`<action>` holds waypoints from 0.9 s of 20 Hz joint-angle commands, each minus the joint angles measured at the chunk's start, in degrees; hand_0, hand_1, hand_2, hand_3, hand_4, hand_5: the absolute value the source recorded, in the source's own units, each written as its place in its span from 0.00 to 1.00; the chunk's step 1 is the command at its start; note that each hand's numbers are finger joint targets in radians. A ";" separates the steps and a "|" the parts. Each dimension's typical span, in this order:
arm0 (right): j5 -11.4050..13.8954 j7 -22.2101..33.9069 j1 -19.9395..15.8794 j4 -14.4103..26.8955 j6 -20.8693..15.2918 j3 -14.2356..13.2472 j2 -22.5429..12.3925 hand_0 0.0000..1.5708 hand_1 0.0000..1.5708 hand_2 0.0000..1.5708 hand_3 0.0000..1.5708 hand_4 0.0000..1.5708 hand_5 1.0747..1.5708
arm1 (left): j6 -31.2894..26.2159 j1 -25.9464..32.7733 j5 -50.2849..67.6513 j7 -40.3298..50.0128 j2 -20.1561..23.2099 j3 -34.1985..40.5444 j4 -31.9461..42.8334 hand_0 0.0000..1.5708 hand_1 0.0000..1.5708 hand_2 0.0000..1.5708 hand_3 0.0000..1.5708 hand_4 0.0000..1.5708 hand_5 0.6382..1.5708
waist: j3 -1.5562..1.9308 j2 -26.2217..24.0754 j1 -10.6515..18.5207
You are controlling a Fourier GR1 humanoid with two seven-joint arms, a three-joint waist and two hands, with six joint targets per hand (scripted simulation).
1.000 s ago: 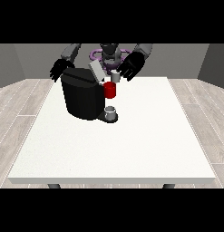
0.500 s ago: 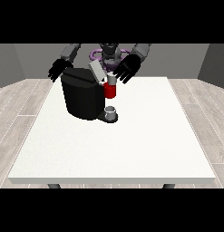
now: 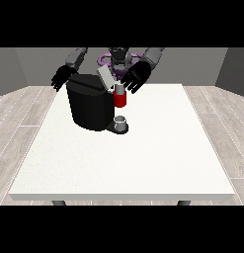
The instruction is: Insert the coffee pod into the coffee machine and close the lid
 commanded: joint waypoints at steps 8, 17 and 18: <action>0.26 1.36 2.95 -1.68 -0.38 1.01 0.64 0.00 0.00 0.00 0.00 0.28 1.00 | 0.15 1.88 -0.70 -0.09 -0.93 0.26 1.61 0.75 0.75 0.79 0.76 0.31 1.00 | -0.02 -2.04 -0.45; 0.09 -0.99 2.15 -0.96 -0.80 -0.12 0.47 0.00 0.00 0.00 0.00 0.23 1.00 | -2.11 0.61 -0.53 -0.85 0.16 0.88 2.52 0.78 0.78 0.80 0.73 0.30 1.00 | -0.01 0.26 -0.22; -0.58 -0.01 1.07 -0.62 -0.05 -1.10 -0.77 0.00 0.00 0.00 0.00 0.23 1.00 | -1.26 0.56 -1.22 -1.77 0.53 0.48 2.20 0.76 0.76 0.79 0.73 0.30 1.00 | -0.01 1.52 -0.26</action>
